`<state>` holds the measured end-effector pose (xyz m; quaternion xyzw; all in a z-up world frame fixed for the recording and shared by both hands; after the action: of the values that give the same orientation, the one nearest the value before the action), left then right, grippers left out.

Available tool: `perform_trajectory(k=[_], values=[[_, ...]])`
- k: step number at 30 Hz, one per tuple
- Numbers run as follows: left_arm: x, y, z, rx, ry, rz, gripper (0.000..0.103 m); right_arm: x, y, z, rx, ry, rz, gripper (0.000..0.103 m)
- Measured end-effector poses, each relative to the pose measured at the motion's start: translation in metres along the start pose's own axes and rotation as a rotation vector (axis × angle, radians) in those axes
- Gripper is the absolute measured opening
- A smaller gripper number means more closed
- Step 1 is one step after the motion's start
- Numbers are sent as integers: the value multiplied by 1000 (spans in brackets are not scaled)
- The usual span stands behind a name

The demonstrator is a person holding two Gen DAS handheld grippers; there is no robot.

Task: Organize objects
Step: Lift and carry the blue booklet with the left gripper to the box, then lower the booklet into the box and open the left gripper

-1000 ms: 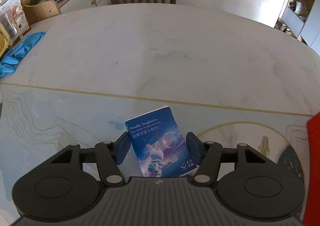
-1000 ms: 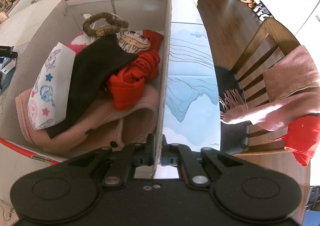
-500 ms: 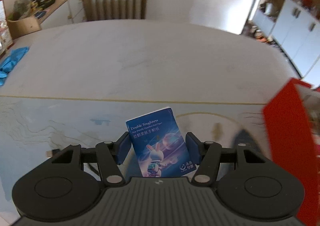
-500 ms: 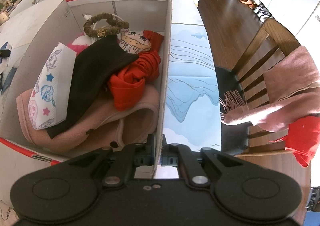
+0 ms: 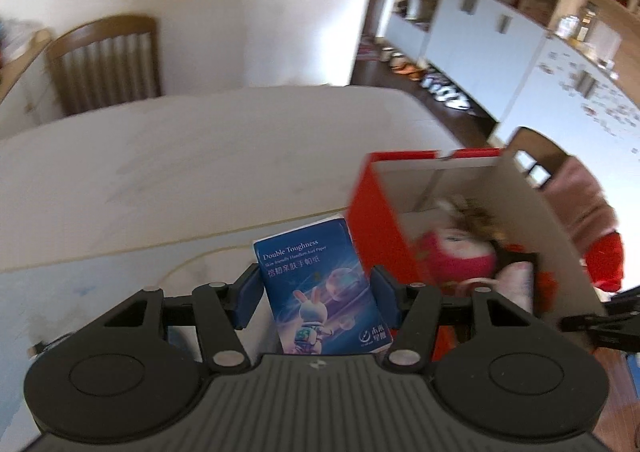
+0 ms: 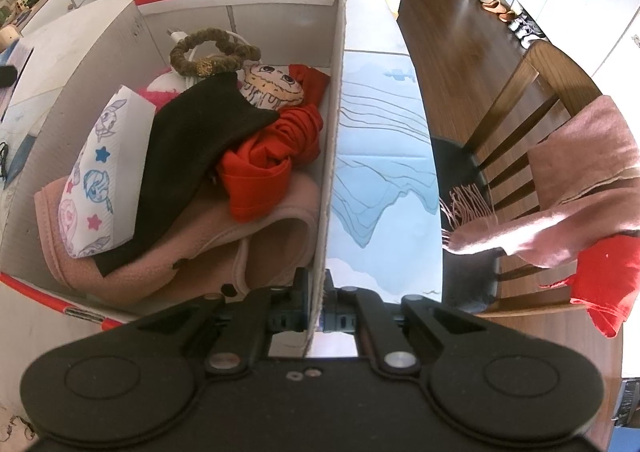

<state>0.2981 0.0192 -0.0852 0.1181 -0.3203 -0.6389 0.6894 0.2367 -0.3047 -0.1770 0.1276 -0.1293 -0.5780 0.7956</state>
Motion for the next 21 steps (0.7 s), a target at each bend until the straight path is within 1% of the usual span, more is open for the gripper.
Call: perform_trajectory(k=[5, 12, 14, 17, 18, 20, 21], values=[[47, 3, 3, -2, -68, -81, 57, 0, 0, 0, 2, -1, 3, 4], [107, 4, -12, -19, -123, -210, 56, 0, -1, 0, 8, 1, 4, 4], [124, 4, -14, -19, -142, -229, 56, 0, -1, 0, 10, 2, 4, 4], [147, 5, -21, -23, -167, -275, 53, 0, -1, 1, 13, 2, 4, 4], [154, 5, -24, -28, -174, -287, 50, 0, -1, 1, 14, 3, 3, 4], [167, 5, -33, -44, -181, -303, 49, 0, -1, 1, 14, 3, 4, 4], [174, 4, -39, -51, -182, -312, 46, 0, -1, 1, 14, 4, 4, 4]])
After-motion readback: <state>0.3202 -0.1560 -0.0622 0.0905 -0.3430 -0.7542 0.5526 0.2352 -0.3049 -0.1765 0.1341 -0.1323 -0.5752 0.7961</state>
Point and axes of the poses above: each gripper's, at about its wrist camera, not at the fingertips, and z roughly against the way its jaws point, x to its right, y to its top, the point moved 6 cm from there along -z, roughly the way its jaws point, and after that the axes turned 14 degrees about z, right-handed, at the moved point
